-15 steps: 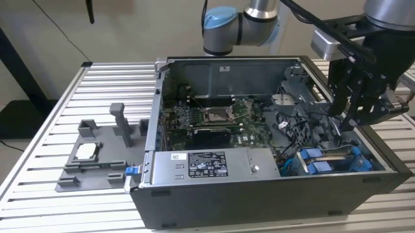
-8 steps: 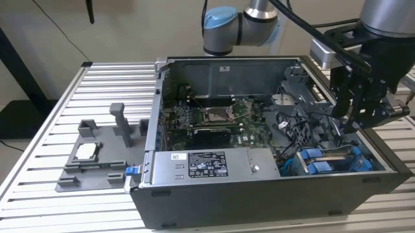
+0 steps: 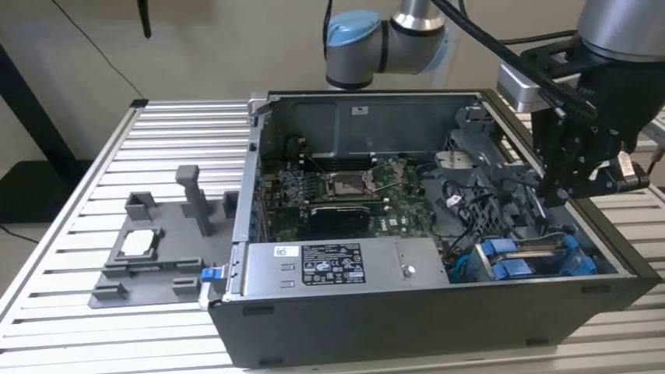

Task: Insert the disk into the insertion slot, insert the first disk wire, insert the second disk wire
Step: 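Insert the first disk wire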

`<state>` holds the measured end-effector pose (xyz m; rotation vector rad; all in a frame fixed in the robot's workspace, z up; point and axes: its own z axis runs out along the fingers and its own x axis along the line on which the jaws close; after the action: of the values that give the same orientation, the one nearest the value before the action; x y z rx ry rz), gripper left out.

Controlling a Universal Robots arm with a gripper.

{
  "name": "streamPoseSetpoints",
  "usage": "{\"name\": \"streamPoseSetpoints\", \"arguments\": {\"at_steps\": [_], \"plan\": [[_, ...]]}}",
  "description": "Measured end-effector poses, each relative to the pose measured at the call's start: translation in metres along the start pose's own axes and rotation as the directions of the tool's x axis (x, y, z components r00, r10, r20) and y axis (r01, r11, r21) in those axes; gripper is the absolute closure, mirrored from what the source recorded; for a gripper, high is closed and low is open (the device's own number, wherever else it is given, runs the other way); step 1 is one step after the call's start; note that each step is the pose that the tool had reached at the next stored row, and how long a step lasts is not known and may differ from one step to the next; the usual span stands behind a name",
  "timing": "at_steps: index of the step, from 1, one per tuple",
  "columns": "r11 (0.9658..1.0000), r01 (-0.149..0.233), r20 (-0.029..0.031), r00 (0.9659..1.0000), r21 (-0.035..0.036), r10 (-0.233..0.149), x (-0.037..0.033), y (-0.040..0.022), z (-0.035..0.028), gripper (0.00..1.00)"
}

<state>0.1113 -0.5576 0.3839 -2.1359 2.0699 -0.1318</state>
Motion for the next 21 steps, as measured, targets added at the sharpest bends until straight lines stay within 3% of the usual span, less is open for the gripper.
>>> {"name": "streamPoseSetpoints", "arguments": {"at_steps": [10, 12, 16, 21], "plan": [[1.0000, 0.000, 0.0000, 1.0000, -0.0001, 0.000, 0.0001, 0.0000, 0.0000, 0.81], [1.0000, 0.000, 0.0001, 1.0000, -0.0030, 0.000, 0.0001, -0.0002, 0.0001, 0.81], [0.9998, -0.001, 0.0004, 1.0000, -0.0199, 0.001, 0.0003, -0.0016, 0.0013, 0.81], [0.9983, -0.003, 0.0014, 1.0000, -0.0577, 0.003, 0.0005, -0.0032, 0.0037, 0.81]]}}
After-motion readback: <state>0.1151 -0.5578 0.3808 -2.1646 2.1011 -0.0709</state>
